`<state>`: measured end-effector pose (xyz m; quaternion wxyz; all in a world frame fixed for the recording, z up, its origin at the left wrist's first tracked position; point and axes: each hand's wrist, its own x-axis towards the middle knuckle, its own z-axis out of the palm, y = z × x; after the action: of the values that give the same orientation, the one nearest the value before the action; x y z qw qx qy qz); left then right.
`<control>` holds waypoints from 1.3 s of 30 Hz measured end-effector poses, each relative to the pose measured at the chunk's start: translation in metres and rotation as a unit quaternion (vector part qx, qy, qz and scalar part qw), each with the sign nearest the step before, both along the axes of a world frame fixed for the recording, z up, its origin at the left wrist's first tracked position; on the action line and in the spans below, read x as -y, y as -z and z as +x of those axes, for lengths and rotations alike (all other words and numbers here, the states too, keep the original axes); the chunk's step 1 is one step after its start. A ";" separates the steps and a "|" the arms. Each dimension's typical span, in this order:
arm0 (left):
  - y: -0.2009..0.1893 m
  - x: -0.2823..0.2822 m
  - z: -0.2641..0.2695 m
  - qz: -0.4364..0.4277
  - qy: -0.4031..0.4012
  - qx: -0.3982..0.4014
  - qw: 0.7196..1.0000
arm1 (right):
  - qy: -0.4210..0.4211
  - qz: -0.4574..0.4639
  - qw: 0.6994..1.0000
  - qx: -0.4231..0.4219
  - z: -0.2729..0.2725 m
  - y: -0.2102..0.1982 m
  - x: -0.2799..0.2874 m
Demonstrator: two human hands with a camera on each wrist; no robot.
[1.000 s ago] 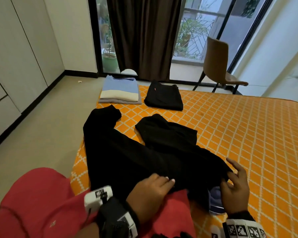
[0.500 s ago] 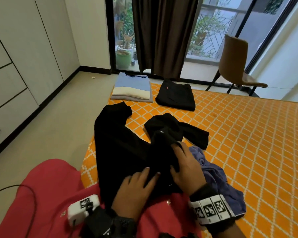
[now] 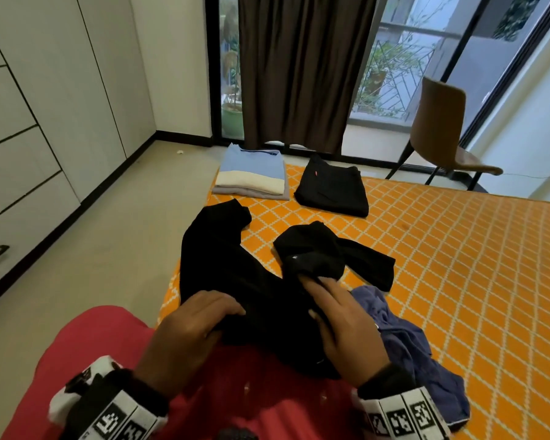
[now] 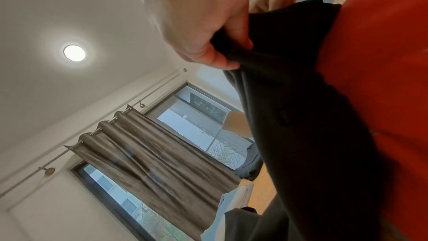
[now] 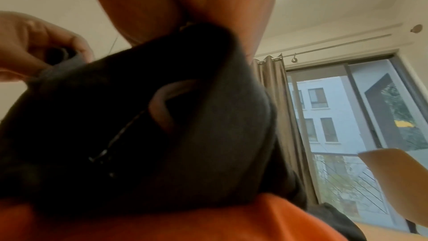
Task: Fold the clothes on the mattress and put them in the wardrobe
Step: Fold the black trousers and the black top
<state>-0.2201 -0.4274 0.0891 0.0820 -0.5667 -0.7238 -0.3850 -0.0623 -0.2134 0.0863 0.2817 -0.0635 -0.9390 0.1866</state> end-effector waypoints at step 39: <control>-0.212 -0.190 -0.059 0.087 -0.005 -0.066 0.994 | 0.274 0.039 0.911 -0.306 -0.136 -0.110 -0.009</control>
<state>-0.2790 -0.2371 0.3015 0.1800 -0.5778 -0.6837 -0.4078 -0.1985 -0.2043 0.1966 0.5975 -0.2470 -0.7592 0.0752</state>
